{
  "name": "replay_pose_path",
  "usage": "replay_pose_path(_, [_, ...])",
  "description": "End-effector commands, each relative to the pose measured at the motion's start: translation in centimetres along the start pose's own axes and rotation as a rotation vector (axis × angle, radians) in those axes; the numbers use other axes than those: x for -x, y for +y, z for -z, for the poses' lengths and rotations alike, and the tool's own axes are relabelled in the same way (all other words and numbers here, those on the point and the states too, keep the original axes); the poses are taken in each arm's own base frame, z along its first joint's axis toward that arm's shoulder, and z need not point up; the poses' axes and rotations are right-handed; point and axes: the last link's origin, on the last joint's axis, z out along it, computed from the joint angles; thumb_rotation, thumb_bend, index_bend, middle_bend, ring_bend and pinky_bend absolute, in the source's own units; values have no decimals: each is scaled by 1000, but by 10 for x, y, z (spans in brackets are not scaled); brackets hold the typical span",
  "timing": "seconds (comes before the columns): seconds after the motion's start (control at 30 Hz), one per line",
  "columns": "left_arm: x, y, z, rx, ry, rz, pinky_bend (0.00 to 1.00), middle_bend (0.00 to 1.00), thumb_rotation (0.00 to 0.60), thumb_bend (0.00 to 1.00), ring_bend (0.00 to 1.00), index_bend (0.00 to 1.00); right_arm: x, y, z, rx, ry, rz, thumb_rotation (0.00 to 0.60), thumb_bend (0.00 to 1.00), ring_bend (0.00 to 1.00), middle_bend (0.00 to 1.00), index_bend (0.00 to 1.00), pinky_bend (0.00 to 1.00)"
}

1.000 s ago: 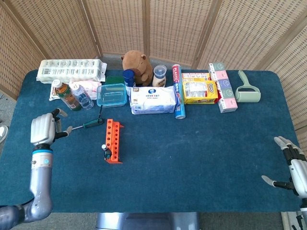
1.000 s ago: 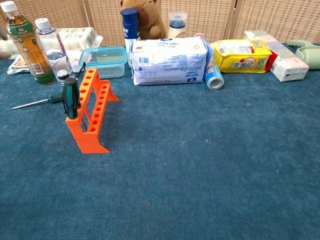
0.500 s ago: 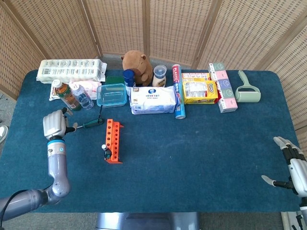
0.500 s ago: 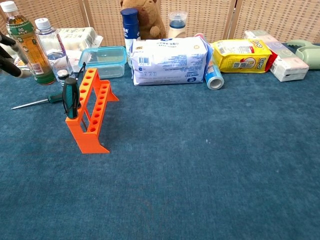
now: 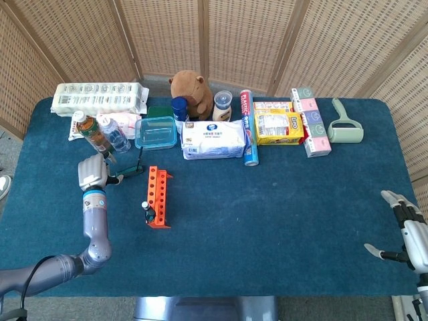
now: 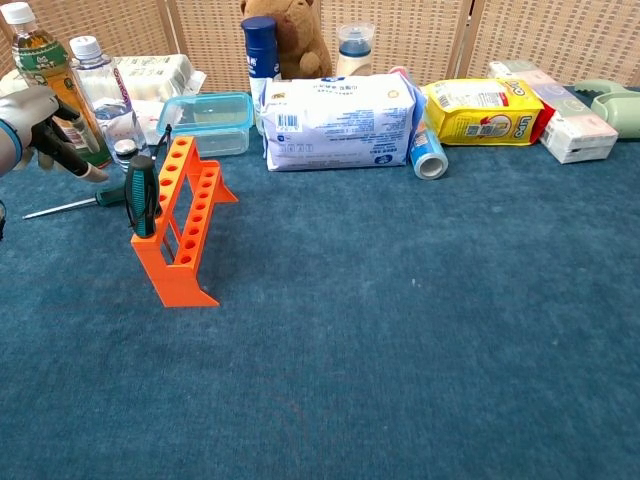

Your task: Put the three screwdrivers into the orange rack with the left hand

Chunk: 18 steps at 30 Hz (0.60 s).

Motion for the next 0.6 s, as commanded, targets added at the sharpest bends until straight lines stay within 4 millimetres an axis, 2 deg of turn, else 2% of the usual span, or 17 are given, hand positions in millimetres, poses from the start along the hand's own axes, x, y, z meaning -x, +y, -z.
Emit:
replay_pose_path(0.03, [1,0,0,-3,0,-1,872,798,600,209,739,441,0,0,0,0,0,-1,600,0,0,85,0,0])
replay_pose_path(0.27, [4,-3,-5,-20,-22,11,872,798,600,216,740,441,1,-1,1,-4,-4,2,600,0,0,87,0,0])
replay_pose_path(0.6, [21,4,-17,-26,-60,1,872,798,600,221,740,441,3,-3,1,-5,-6,9,600,0,0,93,0,0])
